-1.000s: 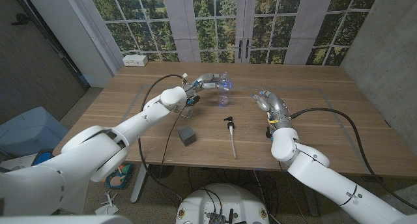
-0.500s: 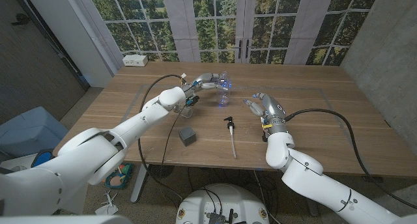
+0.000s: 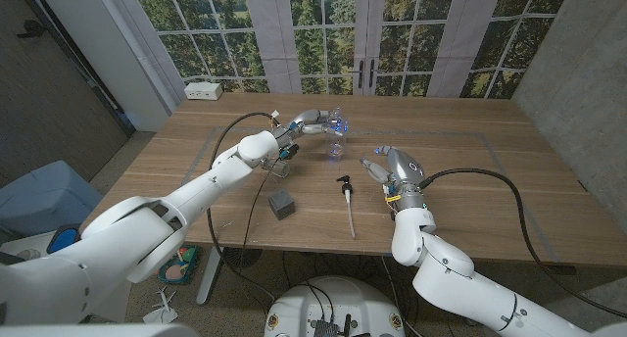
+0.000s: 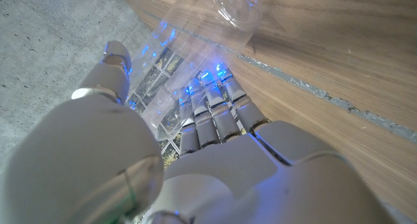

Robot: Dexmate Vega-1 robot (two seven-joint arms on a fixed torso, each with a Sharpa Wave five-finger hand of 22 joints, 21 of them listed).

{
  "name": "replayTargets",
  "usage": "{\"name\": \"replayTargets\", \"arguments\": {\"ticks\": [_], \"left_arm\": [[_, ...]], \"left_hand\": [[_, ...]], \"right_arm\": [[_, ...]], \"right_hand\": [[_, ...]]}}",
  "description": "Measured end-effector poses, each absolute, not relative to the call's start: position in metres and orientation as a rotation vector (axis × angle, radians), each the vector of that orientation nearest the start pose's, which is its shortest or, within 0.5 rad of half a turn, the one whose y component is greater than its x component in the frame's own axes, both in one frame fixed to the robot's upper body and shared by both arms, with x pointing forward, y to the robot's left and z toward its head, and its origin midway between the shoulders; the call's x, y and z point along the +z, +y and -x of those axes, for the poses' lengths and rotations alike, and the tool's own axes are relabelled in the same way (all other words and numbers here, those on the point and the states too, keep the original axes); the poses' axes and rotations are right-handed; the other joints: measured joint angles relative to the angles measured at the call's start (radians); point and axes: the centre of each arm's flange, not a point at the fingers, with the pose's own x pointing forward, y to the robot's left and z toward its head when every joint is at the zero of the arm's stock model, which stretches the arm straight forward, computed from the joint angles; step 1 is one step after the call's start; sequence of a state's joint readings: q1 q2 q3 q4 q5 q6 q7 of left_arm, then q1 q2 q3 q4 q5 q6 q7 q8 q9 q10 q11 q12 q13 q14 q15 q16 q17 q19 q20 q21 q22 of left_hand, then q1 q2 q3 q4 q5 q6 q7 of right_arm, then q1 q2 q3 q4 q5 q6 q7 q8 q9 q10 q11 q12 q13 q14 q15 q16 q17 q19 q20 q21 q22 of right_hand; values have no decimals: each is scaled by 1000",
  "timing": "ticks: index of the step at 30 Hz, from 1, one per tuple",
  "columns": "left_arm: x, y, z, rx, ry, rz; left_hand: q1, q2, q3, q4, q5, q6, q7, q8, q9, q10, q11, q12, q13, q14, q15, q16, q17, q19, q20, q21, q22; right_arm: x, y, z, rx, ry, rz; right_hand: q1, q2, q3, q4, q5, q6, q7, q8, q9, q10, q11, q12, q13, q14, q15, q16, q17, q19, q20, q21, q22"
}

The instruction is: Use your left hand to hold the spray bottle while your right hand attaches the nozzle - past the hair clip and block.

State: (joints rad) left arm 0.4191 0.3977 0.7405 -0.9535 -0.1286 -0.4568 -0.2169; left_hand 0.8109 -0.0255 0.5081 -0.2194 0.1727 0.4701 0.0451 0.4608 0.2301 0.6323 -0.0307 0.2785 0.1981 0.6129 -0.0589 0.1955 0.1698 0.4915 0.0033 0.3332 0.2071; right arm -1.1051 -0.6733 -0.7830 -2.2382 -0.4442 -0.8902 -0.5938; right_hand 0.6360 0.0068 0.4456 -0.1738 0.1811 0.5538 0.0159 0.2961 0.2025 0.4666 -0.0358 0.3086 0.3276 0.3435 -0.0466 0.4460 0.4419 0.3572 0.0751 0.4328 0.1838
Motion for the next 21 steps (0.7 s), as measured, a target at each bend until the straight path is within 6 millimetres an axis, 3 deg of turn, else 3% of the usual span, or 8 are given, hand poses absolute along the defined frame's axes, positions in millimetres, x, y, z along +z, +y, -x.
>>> {"name": "replayTargets", "arguments": {"ticks": [12, 21], "left_arm": [[36, 140, -683, -545, -717, -724], [36, 140, -681, -545, -720, -725]], "left_hand": [[0, 0, -4, 4, -3, 0, 0, 0, 0, 4, 4, -1, 0, 0, 0, 0, 0, 0, 0, 0, 0], [0, 0, -4, 4, -3, 0, 0, 0, 0, 4, 4, -5, 0, 0, 0, 0, 0, 0, 0, 4, 0]], "right_arm": [[-96, -134, -473, -329, -474, 1077], [-102, -129, -473, -297, -454, 1112]], "right_hand": [[22, -4, -8, 0, 0, 0, 0, 0, 5, 0, 0, 0, 14, -4, 4, 6, 20, 0, 0, -4, 5], [51, 1, -14, 0, 0, -11, -11, 0, 5, -29, -7, -5, 36, -56, 6, 6, 45, -17, -5, -12, 5]]}}
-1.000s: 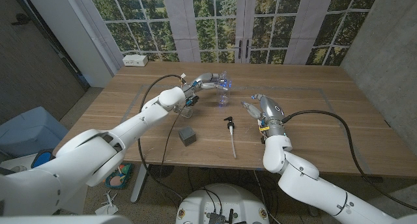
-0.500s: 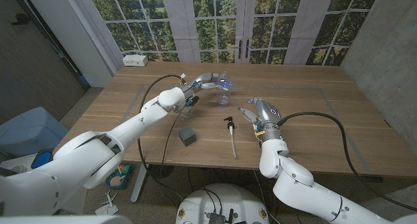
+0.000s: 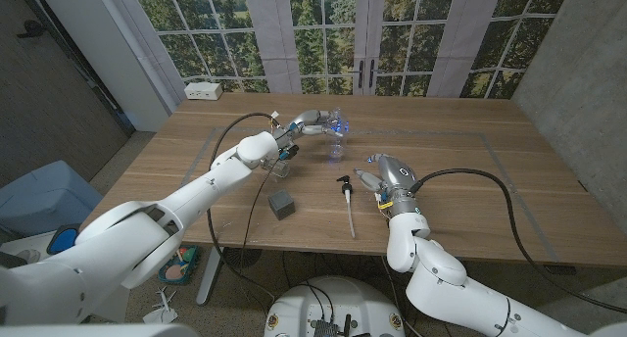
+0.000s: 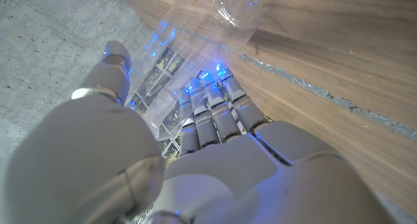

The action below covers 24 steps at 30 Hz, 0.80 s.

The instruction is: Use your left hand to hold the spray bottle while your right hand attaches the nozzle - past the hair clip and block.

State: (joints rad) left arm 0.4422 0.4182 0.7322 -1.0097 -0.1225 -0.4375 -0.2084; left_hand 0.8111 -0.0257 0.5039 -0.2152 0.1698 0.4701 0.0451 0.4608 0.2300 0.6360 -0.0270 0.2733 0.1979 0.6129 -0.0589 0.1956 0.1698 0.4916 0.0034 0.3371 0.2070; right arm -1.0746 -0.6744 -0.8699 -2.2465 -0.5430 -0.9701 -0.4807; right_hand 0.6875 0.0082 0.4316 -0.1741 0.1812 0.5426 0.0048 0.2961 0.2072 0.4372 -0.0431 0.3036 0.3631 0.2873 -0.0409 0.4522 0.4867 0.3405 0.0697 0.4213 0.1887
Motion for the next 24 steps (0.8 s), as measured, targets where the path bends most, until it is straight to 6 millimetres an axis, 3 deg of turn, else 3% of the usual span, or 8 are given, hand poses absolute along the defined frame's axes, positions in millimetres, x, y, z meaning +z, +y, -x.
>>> {"name": "replayTargets", "arguments": {"ticks": [3, 22, 24], "left_arm": [[36, 140, -680, -545, -720, -726], [34, 143, -677, -539, -721, -728], [34, 144, -677, -539, -720, -728]], "left_hand": [[0, 0, 0, 0, 0, 0, 0, 0, 0, 0, 0, 0, 0, 0, 0, 0, 0, -5, -5, 0, 0], [4, -4, -4, 4, -1, 0, 0, 0, 0, 0, 0, -7, 1, 0, 0, -6, 0, -5, -5, 0, 0], [5, -5, -4, 4, -1, 0, 0, 0, 0, 0, 0, -7, 4, 0, 0, -6, 0, -5, -5, 0, 0]], "right_arm": [[-103, -126, -472, -288, -451, 1122], [-118, -117, -479, -249, -418, 1197], [-119, -117, -480, -247, -414, 1202]], "right_hand": [[25, -4, 0, 0, 0, 0, 0, 0, 0, 0, 0, -2, 3, -7, 0, 0, 4, 0, 0, 0, 0], [26, -5, -8, 3, 0, 0, 0, 4, 0, -3, -4, -2, 20, -7, 0, 7, 21, -5, 5, -4, 0], [40, 8, -10, 4, 0, 0, 0, 4, 0, -3, -4, -2, 20, -7, 0, 7, 25, -5, 5, -4, 0]]}}
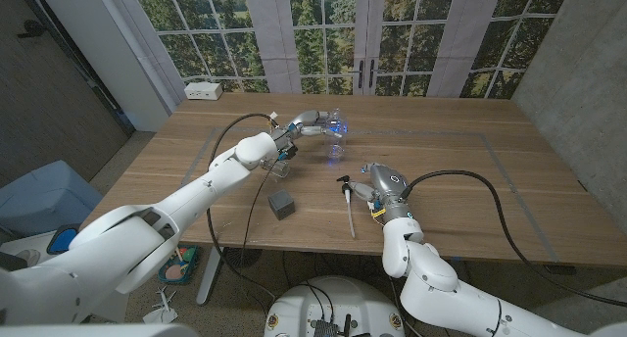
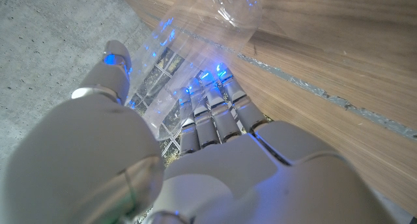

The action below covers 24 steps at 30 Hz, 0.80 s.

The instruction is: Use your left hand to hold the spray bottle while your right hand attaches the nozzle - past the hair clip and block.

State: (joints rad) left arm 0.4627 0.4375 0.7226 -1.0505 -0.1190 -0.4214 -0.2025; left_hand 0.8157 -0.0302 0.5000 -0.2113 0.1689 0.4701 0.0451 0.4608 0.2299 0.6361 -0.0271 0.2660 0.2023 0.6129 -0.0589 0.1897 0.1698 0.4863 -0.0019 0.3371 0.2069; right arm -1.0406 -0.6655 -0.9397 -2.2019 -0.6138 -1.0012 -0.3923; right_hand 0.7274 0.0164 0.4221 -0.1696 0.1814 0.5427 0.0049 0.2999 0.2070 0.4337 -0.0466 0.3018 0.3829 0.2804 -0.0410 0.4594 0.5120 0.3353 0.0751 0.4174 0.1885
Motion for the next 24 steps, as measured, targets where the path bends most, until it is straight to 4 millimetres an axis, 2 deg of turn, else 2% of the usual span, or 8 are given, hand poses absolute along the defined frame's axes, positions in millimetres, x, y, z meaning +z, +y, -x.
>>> {"name": "replayTargets", "arguments": {"ticks": [5, 8, 14, 21, 24], "left_arm": [[34, 144, -677, -538, -720, -727], [34, 145, -677, -537, -719, -727], [33, 146, -677, -538, -716, -726], [33, 147, -676, -539, -716, -725], [33, 148, -676, -538, -717, -726]], "left_hand": [[5, -5, 0, 0, 0, 0, 0, 9, 0, 5, -5, -1, 0, 0, 0, 0, 0, 0, 0, 0, 0], [5, -5, 0, 0, 0, 0, 0, 14, 0, 5, -5, -4, 0, 0, 0, 0, 0, 0, 0, 0, 0], [5, -5, 0, 0, 0, 0, 0, 15, 0, 9, -2, -4, 0, 0, 0, 0, 0, 0, 0, 6, 0], [5, -5, 0, 0, -2, 0, 0, 14, 0, 10, -3, -4, 0, 0, 0, 0, 0, 0, 0, 8, 0], [5, -5, 0, 0, 1, 0, 0, 14, 0, 10, -3, -4, 0, 0, 0, 0, 0, 0, 0, 8, 0]], "right_arm": [[-122, -114, -482, -242, -405, 1212], [-122, -115, -482, -242, -404, 1214], [-127, -110, -484, -240, -404, 1226], [-133, -105, -487, -245, -416, 1241], [-132, -104, -487, -247, -424, 1242]], "right_hand": [[8, -7, 0, 0, 0, 4, -4, 4, 0, 0, 0, 0, 5, 0, 0, 8, 5, 0, 0, 0, 0], [9, -7, -8, 0, 1, 11, -11, 8, 0, 7, -7, 10, 12, 0, 0, 8, 10, 0, 0, 0, 0], [42, -39, -14, -8, 11, 25, -25, 19, 5, 22, -22, 20, 23, 0, 0, 16, 19, 1, -1, 0, 0], [64, -46, -14, -11, 12, 29, -29, 19, 5, 22, -22, 24, 33, 0, 0, 23, 24, 4, -4, 0, 0], [75, -36, -14, -11, 20, 29, -29, 27, 5, 18, -26, 24, 33, 0, 0, 23, 28, 8, -8, 0, 0]]}}
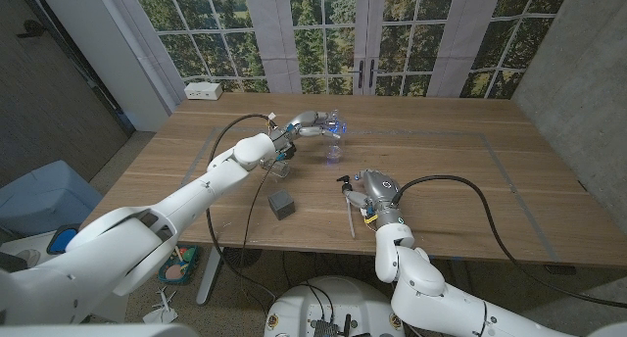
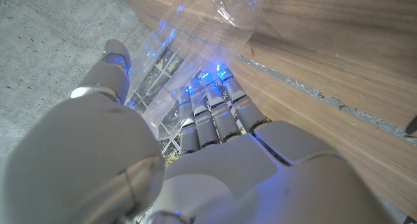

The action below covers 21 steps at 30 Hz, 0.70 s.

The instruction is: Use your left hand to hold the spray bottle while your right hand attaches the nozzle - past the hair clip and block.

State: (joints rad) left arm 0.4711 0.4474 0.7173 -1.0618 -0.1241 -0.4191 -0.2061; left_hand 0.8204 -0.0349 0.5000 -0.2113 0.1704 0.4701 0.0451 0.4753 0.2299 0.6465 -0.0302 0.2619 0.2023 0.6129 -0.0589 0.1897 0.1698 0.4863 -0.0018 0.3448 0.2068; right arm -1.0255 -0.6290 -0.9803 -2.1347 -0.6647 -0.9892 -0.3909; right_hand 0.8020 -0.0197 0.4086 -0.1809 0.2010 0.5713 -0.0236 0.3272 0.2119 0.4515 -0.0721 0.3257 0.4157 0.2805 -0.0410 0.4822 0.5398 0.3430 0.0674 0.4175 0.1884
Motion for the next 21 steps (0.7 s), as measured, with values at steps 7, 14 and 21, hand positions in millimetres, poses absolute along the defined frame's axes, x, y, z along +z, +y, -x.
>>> {"name": "replayTargets", "arguments": {"ticks": [7, 14, 21], "left_arm": [[32, 149, -676, -540, -713, -725], [32, 149, -676, -543, -711, -725], [32, 149, -677, -547, -707, -725]], "left_hand": [[0, 0, 0, 0, 0, 0, 0, 0, 0, 0, 0, -8, 0, 0, 0, 0, 0, 0, 0, 0, 0], [0, 0, 0, 0, 0, 0, 0, -4, 0, 0, 0, -8, 0, 0, 0, 0, 0, 0, 0, 0, 0], [0, 0, -4, 4, 0, 0, 0, -8, 0, 0, 0, -8, 0, 0, 0, 0, 0, 0, 0, 0, 0]], "right_arm": [[-141, -100, -495, -245, -416, 1264], [-145, -99, -499, -257, -418, 1283], [-147, -101, -504, -296, -426, 1302]], "right_hand": [[25, -6, 0, 0, 0, 5, -5, 5, 0, -5, -5, 0, 9, 0, 0, 0, 7, 3, -3, 0, 0], [147, 26, 21, -7, 8, 26, -26, 17, 5, -6, -37, 11, 32, 4, 4, 21, 32, 20, -38, 0, 0], [267, 68, 42, -8, -4, 25, -57, 29, 10, -2, -62, 23, 55, 11, 0, 44, 66, 28, -61, 8, 0]]}}
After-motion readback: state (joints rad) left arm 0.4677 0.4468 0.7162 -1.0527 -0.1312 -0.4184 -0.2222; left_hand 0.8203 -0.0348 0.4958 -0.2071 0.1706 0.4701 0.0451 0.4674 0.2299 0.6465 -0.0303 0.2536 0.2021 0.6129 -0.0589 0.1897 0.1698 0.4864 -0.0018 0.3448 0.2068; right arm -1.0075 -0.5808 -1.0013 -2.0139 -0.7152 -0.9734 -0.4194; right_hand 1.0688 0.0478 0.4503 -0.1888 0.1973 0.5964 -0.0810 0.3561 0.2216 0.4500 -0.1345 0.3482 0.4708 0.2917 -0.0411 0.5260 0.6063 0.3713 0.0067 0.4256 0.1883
